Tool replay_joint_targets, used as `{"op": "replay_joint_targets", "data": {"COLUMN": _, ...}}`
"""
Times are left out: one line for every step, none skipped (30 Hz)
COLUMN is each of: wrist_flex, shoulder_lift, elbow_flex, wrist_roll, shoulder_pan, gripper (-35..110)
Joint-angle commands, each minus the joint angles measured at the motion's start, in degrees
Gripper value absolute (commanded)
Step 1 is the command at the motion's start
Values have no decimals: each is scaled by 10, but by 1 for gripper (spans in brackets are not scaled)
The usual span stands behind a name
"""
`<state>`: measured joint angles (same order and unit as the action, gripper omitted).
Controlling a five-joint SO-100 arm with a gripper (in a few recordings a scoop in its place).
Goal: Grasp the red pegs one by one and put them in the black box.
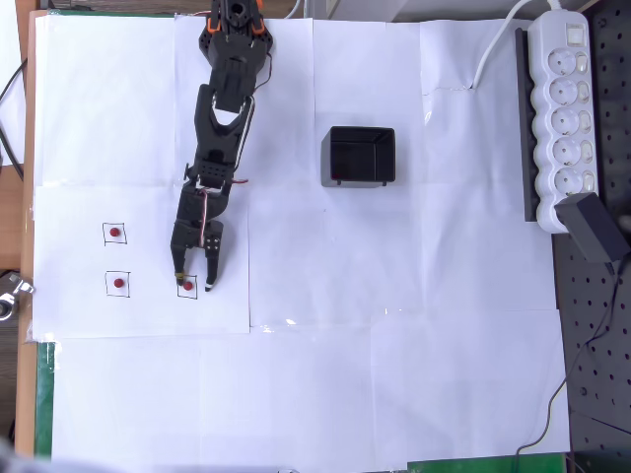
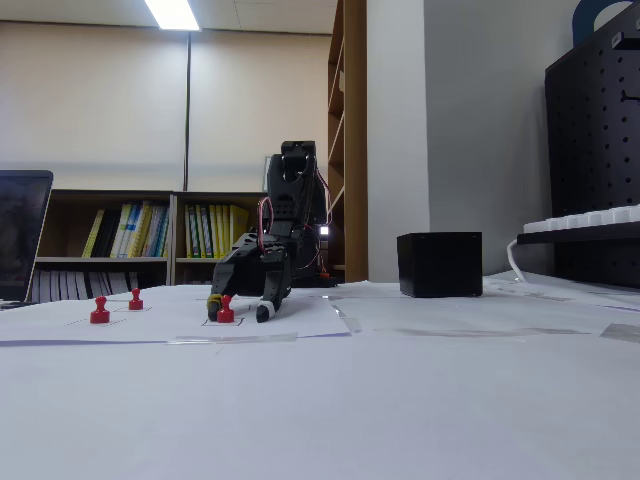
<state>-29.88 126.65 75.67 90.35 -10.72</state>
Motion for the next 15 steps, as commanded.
{"op": "replay_joint_targets", "data": {"wrist_flex": -15, "shoulder_lift": 4, "elbow_flex": 42, "wrist_roll": -3, "shoulder_pan": -4, "gripper": 17}}
{"op": "replay_joint_targets", "data": {"wrist_flex": -15, "shoulder_lift": 6, "elbow_flex": 45, "wrist_roll": -4, "shoulder_pan": -4, "gripper": 17}}
{"op": "replay_joint_targets", "data": {"wrist_flex": -16, "shoulder_lift": 9, "elbow_flex": 47, "wrist_roll": -4, "shoulder_pan": -6, "gripper": 17}}
{"op": "replay_joint_targets", "data": {"wrist_flex": -16, "shoulder_lift": 11, "elbow_flex": 50, "wrist_roll": -4, "shoulder_pan": -7, "gripper": 17}}
{"op": "replay_joint_targets", "data": {"wrist_flex": -16, "shoulder_lift": 13, "elbow_flex": 53, "wrist_roll": -5, "shoulder_pan": -8, "gripper": 17}}
{"op": "replay_joint_targets", "data": {"wrist_flex": -16, "shoulder_lift": 15, "elbow_flex": 54, "wrist_roll": -6, "shoulder_pan": -10, "gripper": 17}}
{"op": "replay_joint_targets", "data": {"wrist_flex": -16, "shoulder_lift": 16, "elbow_flex": 55, "wrist_roll": -8, "shoulder_pan": -10, "gripper": 17}}
{"op": "replay_joint_targets", "data": {"wrist_flex": -16, "shoulder_lift": 18, "elbow_flex": 56, "wrist_roll": -8, "shoulder_pan": -11, "gripper": 17}}
{"op": "replay_joint_targets", "data": {"wrist_flex": -15, "shoulder_lift": 18, "elbow_flex": 57, "wrist_roll": -9, "shoulder_pan": -12, "gripper": 17}}
{"op": "replay_joint_targets", "data": {"wrist_flex": -13, "shoulder_lift": 20, "elbow_flex": 60, "wrist_roll": -9, "shoulder_pan": -14, "gripper": 17}}
{"op": "replay_joint_targets", "data": {"wrist_flex": -13, "shoulder_lift": 21, "elbow_flex": 62, "wrist_roll": -9, "shoulder_pan": -15, "gripper": 16}}
{"op": "replay_joint_targets", "data": {"wrist_flex": -12, "shoulder_lift": 22, "elbow_flex": 63, "wrist_roll": -9, "shoulder_pan": -16, "gripper": 15}}
{"op": "replay_joint_targets", "data": {"wrist_flex": -12, "shoulder_lift": 22, "elbow_flex": 63, "wrist_roll": -9, "shoulder_pan": -16, "gripper": 15}}
{"op": "replay_joint_targets", "data": {"wrist_flex": -11, "shoulder_lift": 22, "elbow_flex": 63, "wrist_roll": -11, "shoulder_pan": -17, "gripper": 13}}
{"op": "replay_joint_targets", "data": {"wrist_flex": -10, "shoulder_lift": 22, "elbow_flex": 63, "wrist_roll": -11, "shoulder_pan": -17, "gripper": 13}}
